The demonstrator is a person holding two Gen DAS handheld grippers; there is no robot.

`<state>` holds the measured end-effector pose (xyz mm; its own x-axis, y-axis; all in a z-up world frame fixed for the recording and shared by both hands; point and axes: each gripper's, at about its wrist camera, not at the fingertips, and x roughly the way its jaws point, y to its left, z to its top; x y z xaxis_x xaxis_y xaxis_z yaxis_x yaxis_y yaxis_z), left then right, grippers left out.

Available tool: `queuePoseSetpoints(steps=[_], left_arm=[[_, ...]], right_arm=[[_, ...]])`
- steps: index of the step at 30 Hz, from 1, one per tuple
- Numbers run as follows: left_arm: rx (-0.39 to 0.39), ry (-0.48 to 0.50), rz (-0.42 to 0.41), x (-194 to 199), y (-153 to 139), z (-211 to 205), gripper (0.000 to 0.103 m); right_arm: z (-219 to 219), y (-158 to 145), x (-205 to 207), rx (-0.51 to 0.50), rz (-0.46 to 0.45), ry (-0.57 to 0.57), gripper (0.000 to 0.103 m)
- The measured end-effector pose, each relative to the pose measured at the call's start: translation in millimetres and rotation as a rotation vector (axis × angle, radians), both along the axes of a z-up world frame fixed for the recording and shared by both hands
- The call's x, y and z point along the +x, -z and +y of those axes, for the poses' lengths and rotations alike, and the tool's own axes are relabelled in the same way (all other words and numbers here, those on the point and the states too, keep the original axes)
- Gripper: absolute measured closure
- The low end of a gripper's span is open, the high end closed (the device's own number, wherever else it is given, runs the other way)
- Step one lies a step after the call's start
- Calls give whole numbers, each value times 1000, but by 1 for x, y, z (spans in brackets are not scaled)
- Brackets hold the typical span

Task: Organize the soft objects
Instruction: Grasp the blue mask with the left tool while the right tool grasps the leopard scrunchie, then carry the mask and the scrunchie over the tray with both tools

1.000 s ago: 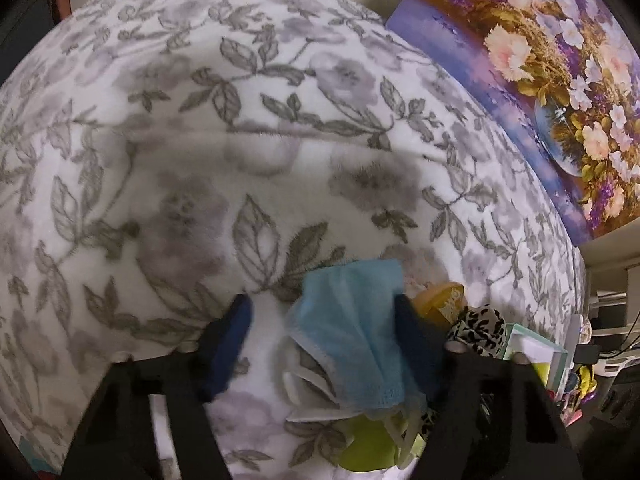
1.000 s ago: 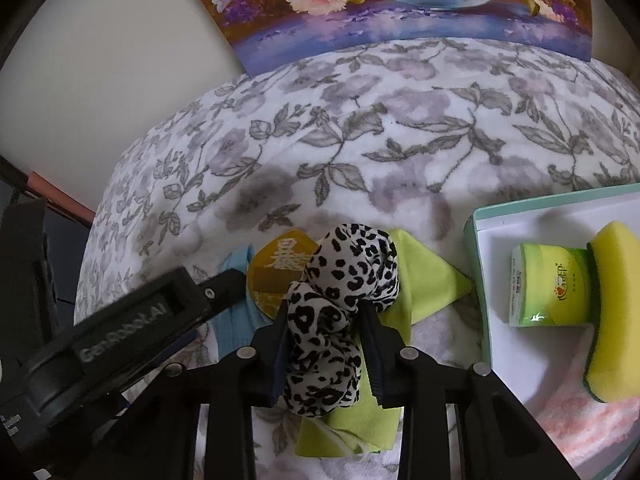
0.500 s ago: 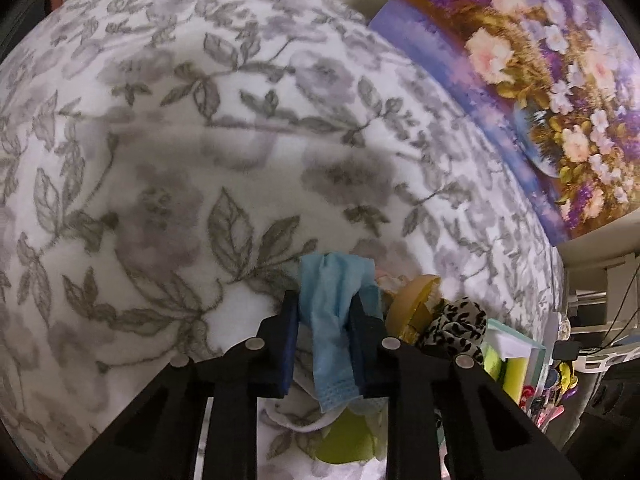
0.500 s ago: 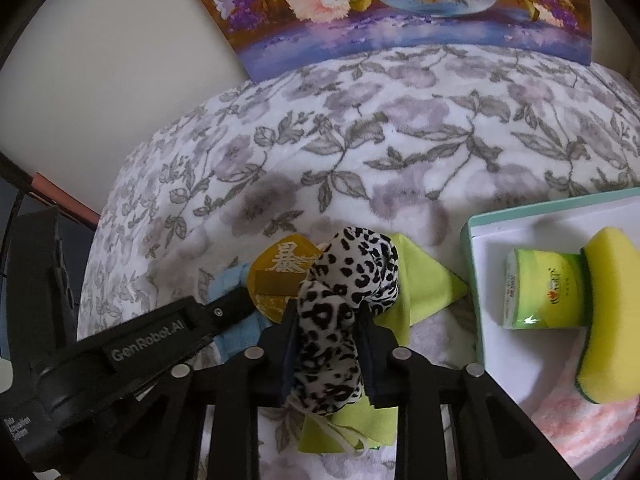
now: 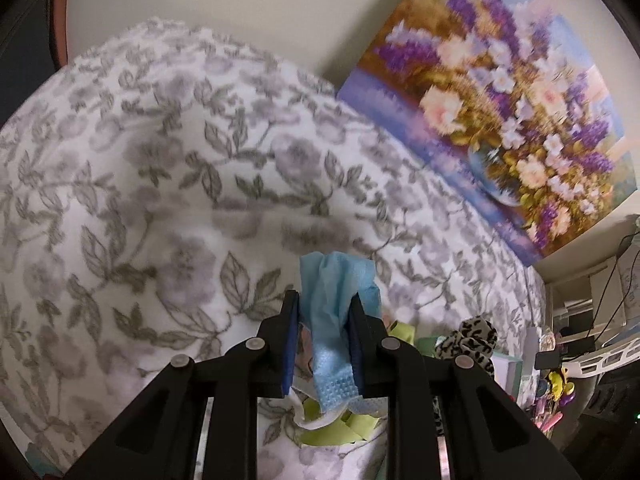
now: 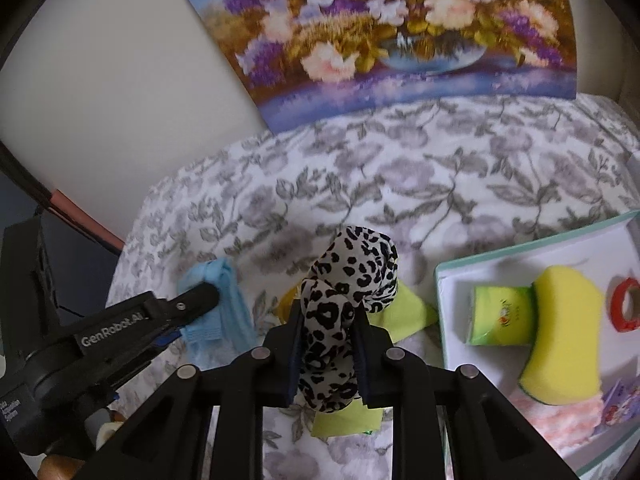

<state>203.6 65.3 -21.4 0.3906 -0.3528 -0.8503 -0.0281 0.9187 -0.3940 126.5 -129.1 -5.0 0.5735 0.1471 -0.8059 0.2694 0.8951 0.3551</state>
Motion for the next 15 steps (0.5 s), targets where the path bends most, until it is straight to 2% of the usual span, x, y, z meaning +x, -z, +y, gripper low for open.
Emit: queuePoseSetpoints(steps=[4, 9, 15], left_arm=[[16, -7, -50, -3, -19, 1, 80], [36, -6, -94, -9, -36, 0, 80], [44, 11, -105, -16, -41, -16, 80]], right_arm=[[-5, -10, -5, -8, -11, 11, 80], [-16, -8, -9, -2, 6, 38, 80], [-39, -11, -19, -8, 12, 83, 80]])
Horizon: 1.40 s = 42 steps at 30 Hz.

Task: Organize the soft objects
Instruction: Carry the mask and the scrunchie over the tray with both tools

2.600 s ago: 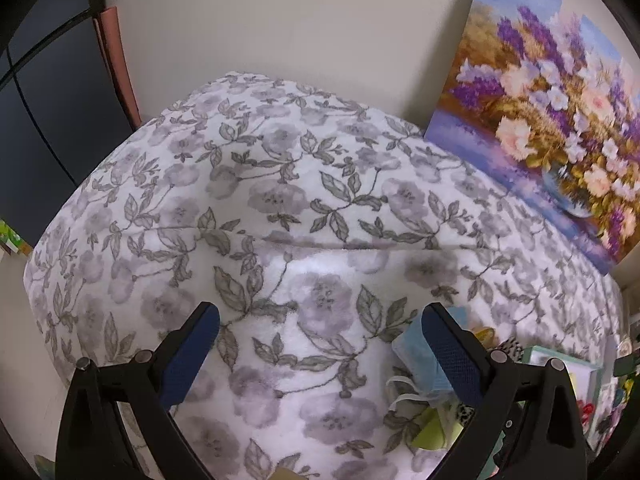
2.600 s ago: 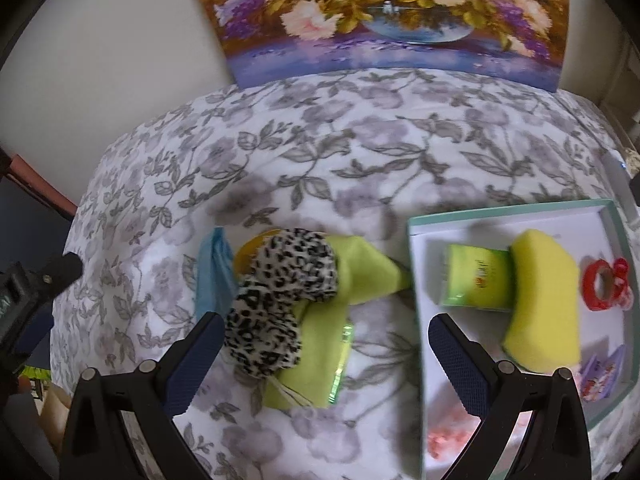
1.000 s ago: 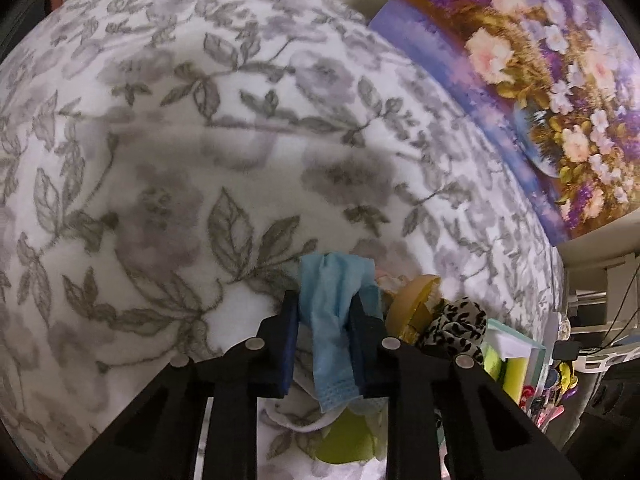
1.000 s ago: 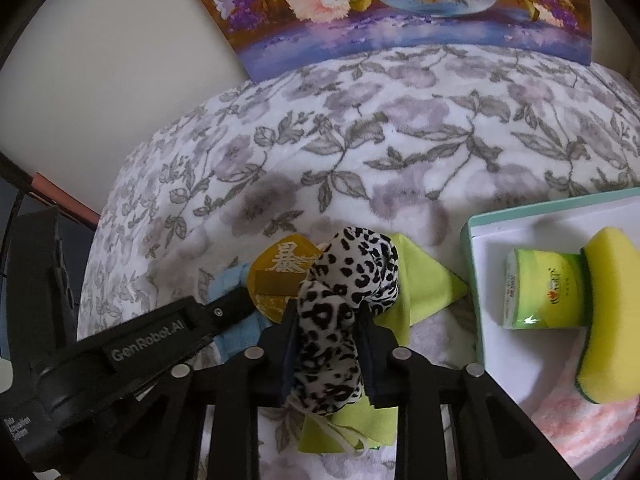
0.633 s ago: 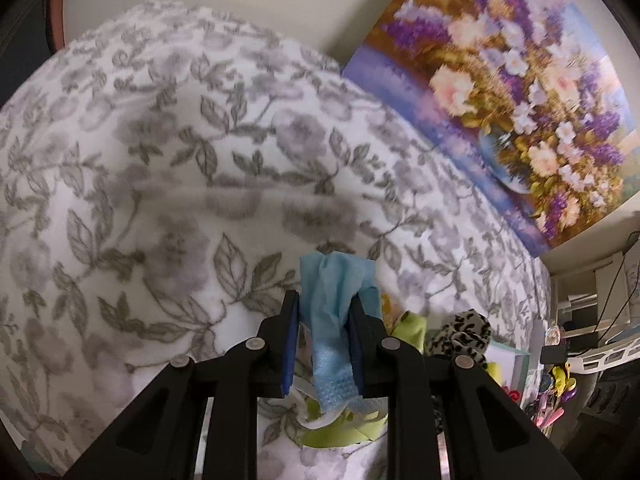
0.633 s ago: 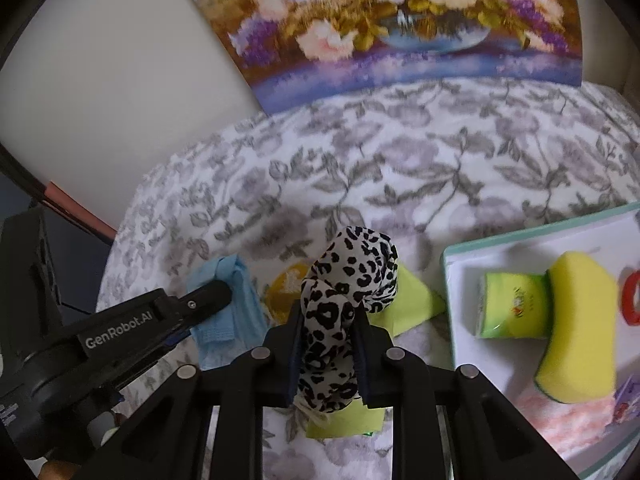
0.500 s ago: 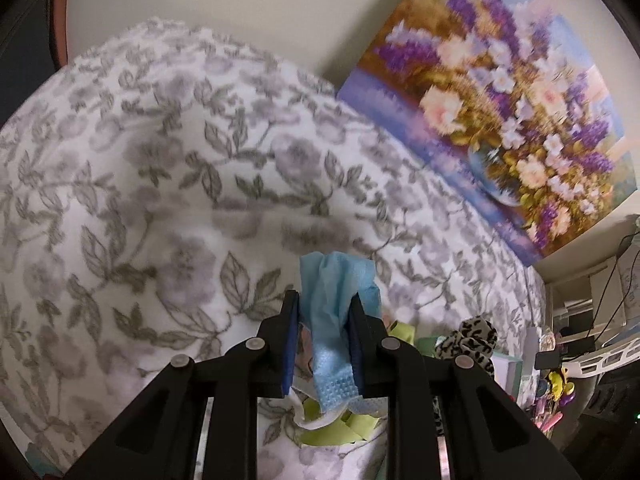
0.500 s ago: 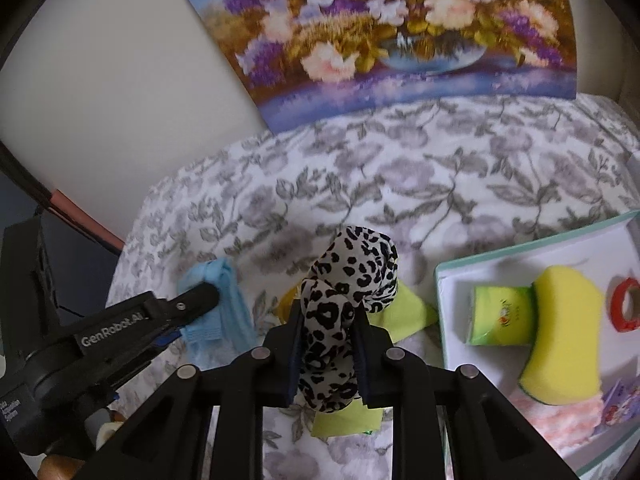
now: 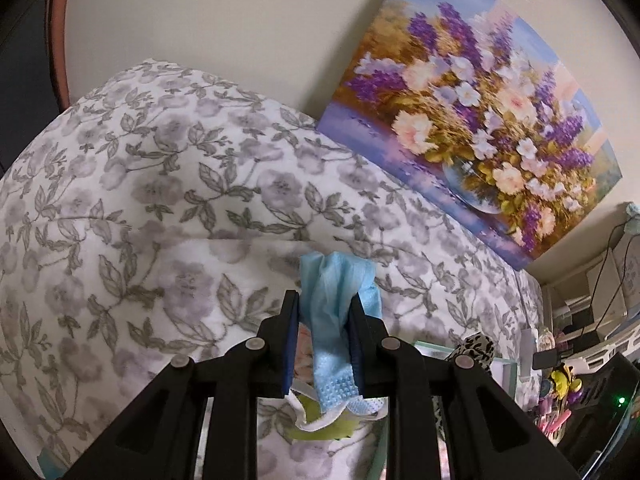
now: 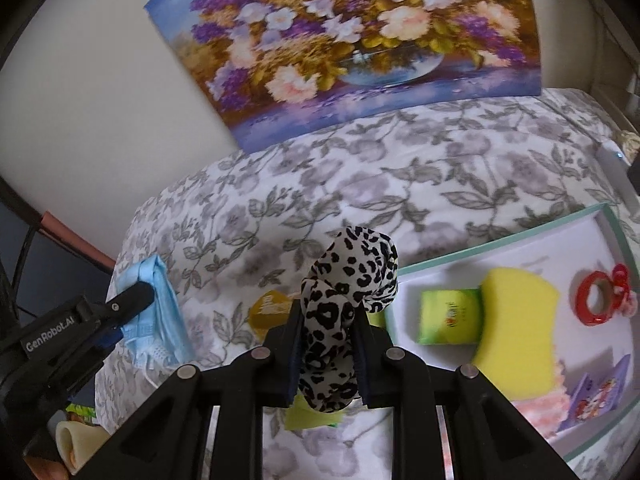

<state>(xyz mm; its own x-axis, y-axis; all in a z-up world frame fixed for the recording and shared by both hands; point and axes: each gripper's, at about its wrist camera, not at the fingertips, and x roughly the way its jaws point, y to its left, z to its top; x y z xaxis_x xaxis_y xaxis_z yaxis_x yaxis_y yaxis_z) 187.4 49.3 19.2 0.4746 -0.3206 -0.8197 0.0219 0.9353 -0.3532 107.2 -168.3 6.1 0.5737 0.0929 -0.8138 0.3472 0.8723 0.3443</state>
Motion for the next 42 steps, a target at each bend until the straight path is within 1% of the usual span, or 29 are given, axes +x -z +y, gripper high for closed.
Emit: queuePoseSetpoints(steps=[7, 16, 23, 26, 32, 42], left_arm=[[6, 76, -14, -17, -7, -43, 79], [45, 263, -68, -60, -20, -132, 79], [76, 382, -57, -85, -7, -190, 79], [77, 429, -32, -94, 2, -208, 79], [115, 475, -9, -104, 18, -235, 78], [153, 518, 2, -114, 35, -264, 78]], right_arm=[[-50, -8, -24, -1, 2, 93, 80], [-123, -9, -71, -3, 29, 257, 80], [-165, -5, -107, -11, 50, 346, 80], [-183, -5, -122, -17, 60, 382, 80], [-203, 2, -135, -13, 84, 413, 80], [-210, 17, -133, 2, 114, 390, 78]])
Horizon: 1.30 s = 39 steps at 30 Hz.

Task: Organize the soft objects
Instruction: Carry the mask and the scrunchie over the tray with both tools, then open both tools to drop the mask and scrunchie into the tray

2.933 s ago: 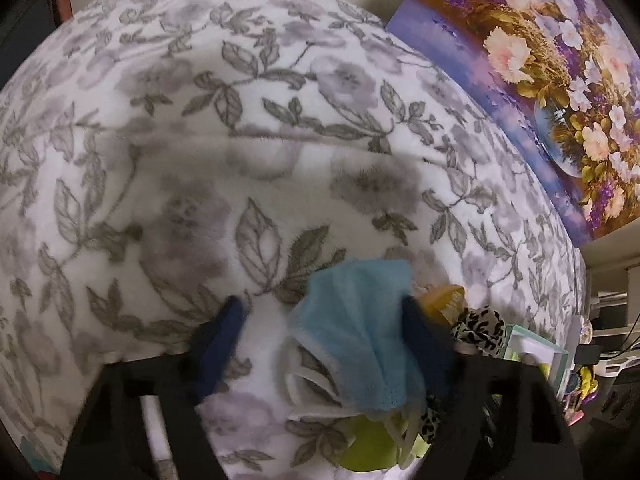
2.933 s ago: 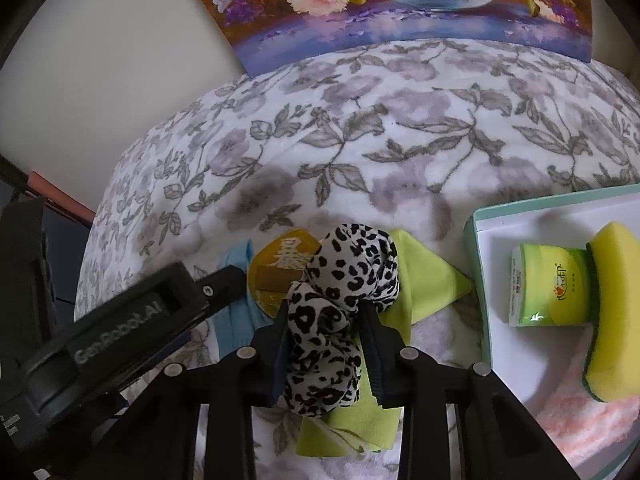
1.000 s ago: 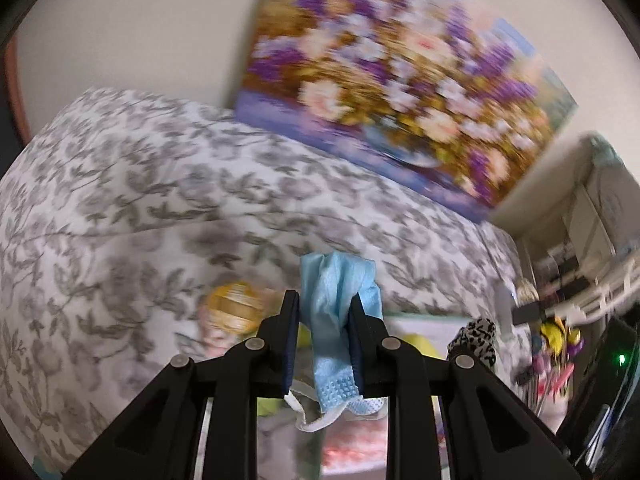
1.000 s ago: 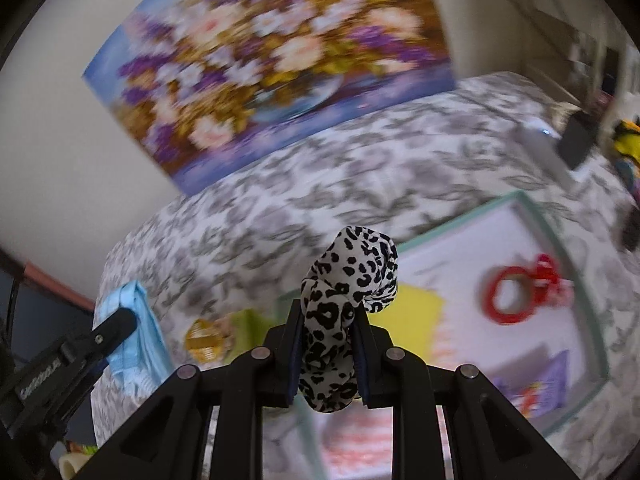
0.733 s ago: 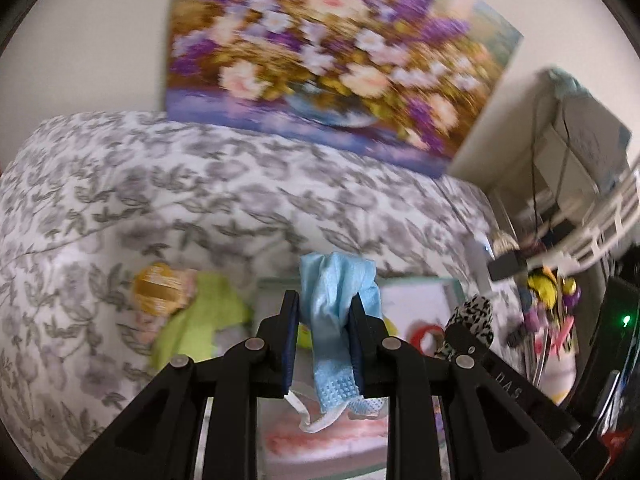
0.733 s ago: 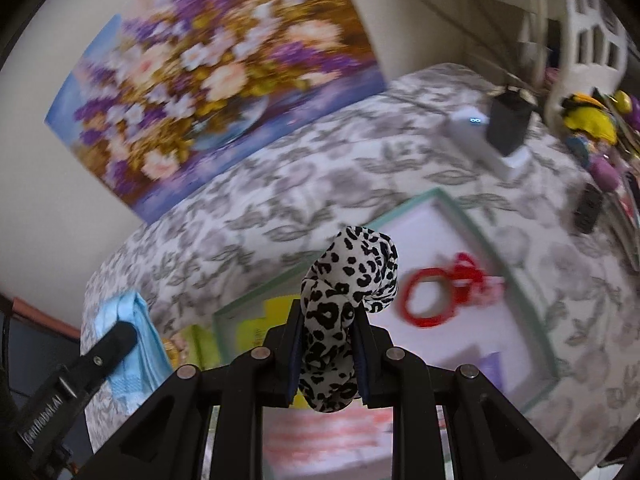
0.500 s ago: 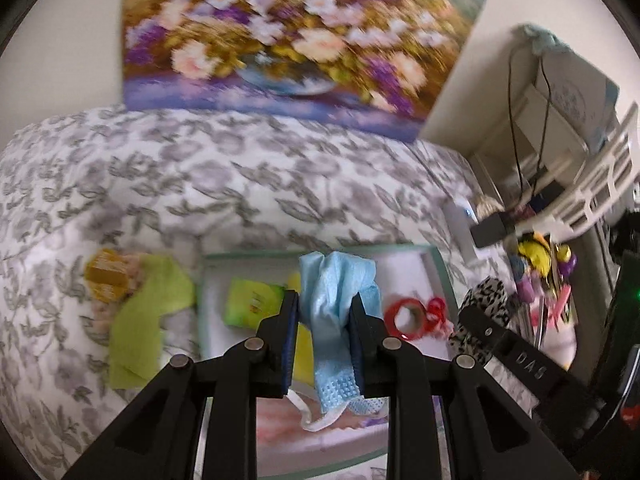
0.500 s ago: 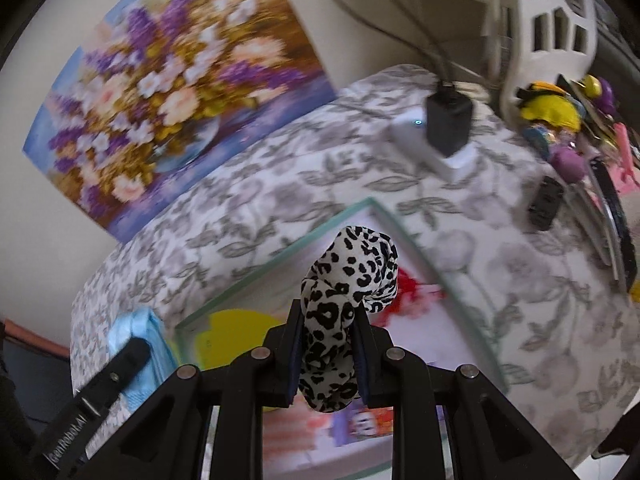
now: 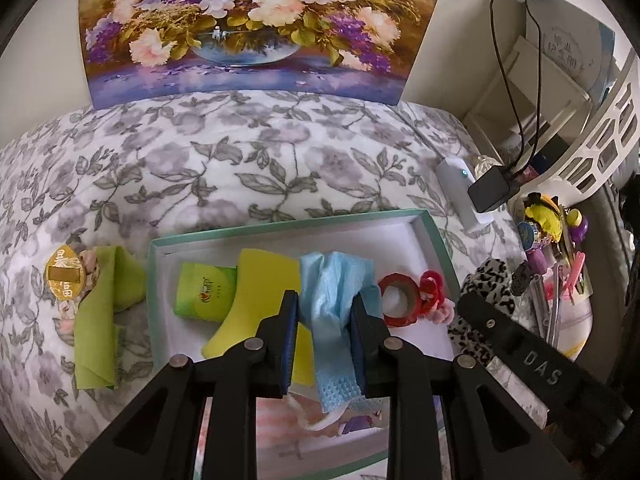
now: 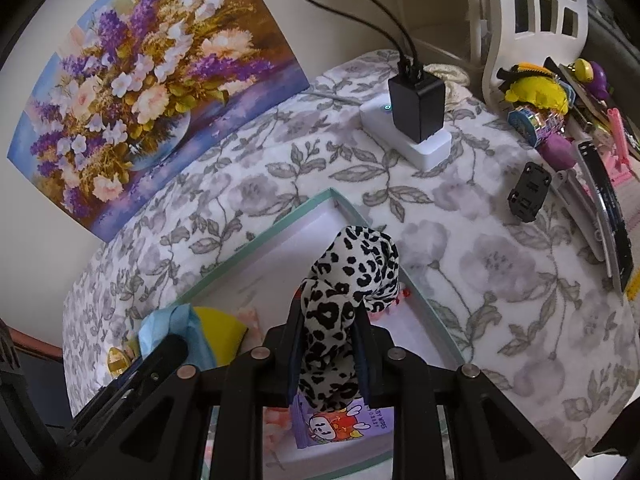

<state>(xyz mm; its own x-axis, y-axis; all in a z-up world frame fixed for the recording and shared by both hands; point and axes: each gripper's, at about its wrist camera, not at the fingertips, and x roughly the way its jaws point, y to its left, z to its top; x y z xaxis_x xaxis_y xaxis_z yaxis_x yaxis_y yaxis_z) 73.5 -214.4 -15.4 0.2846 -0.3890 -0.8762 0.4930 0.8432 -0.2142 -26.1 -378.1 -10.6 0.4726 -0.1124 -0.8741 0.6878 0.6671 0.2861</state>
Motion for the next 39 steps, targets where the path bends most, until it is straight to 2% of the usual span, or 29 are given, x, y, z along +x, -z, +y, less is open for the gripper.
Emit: queuePoseSetpoints(steps=[3, 12, 13, 14, 15, 16, 17, 21, 24, 26, 28, 39], left_arm=[[9, 2, 2, 0, 3, -3, 76], [-15, -26, 19, 5, -3, 3, 44], [-16, -30, 21, 6, -4, 4, 40], [-18, -36, 20, 7, -6, 6, 32], [-20, -43, 17, 8, -7, 7, 29], [-20, -49, 14, 9, -8, 9, 26], [-19, -58, 8, 10, -9, 11, 26], [-7, -84, -2, 16, -10, 18, 22], [4, -115, -18, 21, -9, 24, 11], [23, -144, -34, 24, -7, 28, 3], [44, -167, -45, 27, -4, 32, 3], [101, -225, -44, 36, 7, 44, 2]], right_arm=[[1, 9, 4, 8, 28, -8, 77], [6, 13, 8, 6, 52, -26, 76], [6, 13, 8, 6, 56, -27, 73], [6, 12, 8, 7, 57, -28, 63], [6, 12, 9, 8, 57, -29, 56], [6, 12, 9, 8, 55, -30, 45], [6, 12, 9, 7, 54, -30, 40], [7, 13, 11, 3, 68, -38, 38], [7, 17, 11, -1, 84, -40, 27], [6, 19, 11, -10, 97, -41, 9], [7, 22, 12, -24, 114, -45, 0], [8, 28, 13, -22, 145, -43, 0]])
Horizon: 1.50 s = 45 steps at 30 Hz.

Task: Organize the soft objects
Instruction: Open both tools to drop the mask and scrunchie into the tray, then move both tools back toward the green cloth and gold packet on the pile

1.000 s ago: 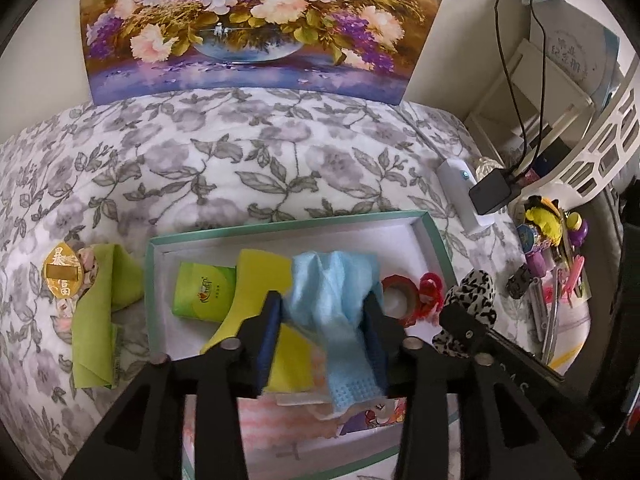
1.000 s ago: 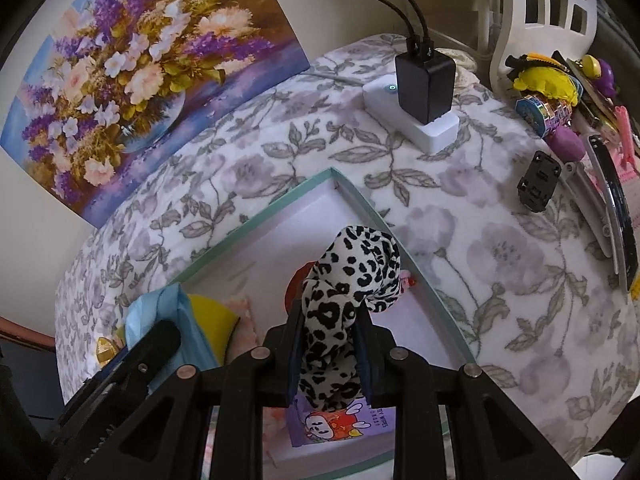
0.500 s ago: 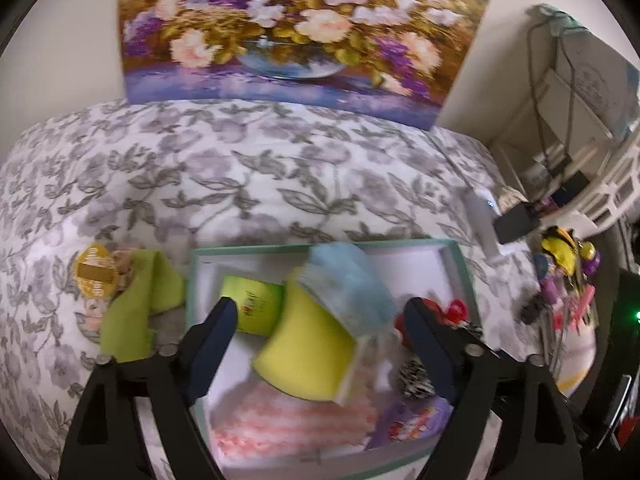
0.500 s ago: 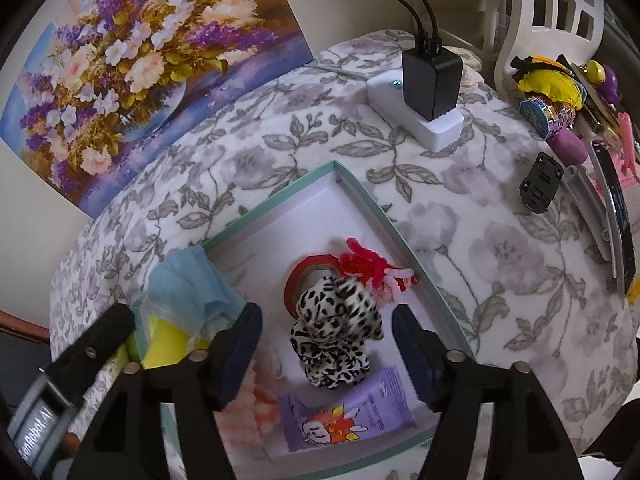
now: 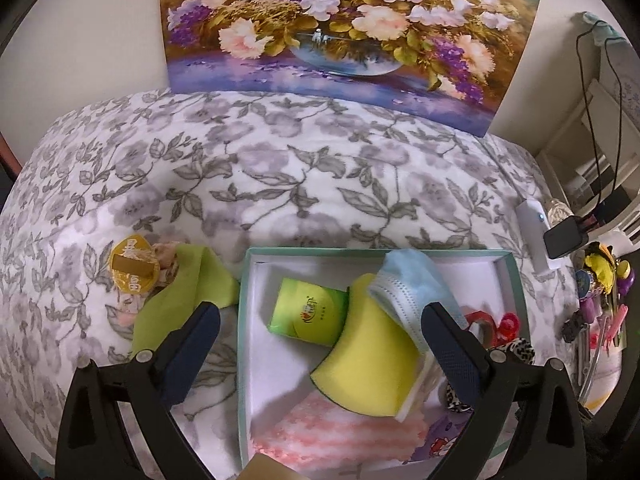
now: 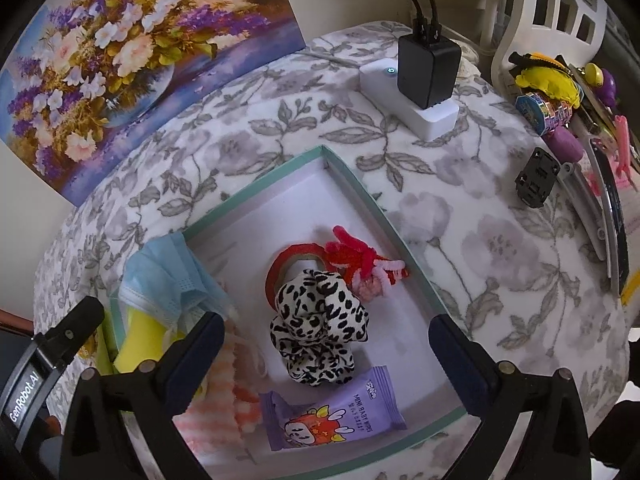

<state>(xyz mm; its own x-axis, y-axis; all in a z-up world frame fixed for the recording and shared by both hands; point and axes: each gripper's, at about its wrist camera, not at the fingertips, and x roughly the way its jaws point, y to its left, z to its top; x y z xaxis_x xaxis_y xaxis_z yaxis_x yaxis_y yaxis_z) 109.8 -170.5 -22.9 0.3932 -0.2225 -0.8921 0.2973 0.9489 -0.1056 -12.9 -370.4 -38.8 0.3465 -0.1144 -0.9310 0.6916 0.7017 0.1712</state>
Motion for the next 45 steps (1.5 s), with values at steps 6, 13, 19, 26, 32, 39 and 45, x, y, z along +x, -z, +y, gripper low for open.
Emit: queuePoseSetpoints(steps=[6, 13, 19, 26, 32, 39, 45], left_arm=[[10, -9, 7, 2, -1, 4, 2], [12, -29, -7, 9, -8, 16, 2], [48, -61, -45, 23, -20, 40, 2], [43, -138, -58, 44, -33, 89, 2], [48, -228, -61, 65, -38, 141, 2], [29, -326, -54, 82, -42, 201, 2], [8, -390, -52, 91, -45, 243, 2]], right_arm=[[1, -2, 1, -3, 5, 2, 0], [9, -7, 6, -2, 12, -9, 0], [33, -26, 20, -38, -9, -63, 0], [72, -36, 47, -34, -36, -122, 0], [115, -41, 74, -56, -43, -208, 0], [163, -44, 100, -79, -58, -300, 0], [198, -40, 120, -76, -57, -354, 0]])
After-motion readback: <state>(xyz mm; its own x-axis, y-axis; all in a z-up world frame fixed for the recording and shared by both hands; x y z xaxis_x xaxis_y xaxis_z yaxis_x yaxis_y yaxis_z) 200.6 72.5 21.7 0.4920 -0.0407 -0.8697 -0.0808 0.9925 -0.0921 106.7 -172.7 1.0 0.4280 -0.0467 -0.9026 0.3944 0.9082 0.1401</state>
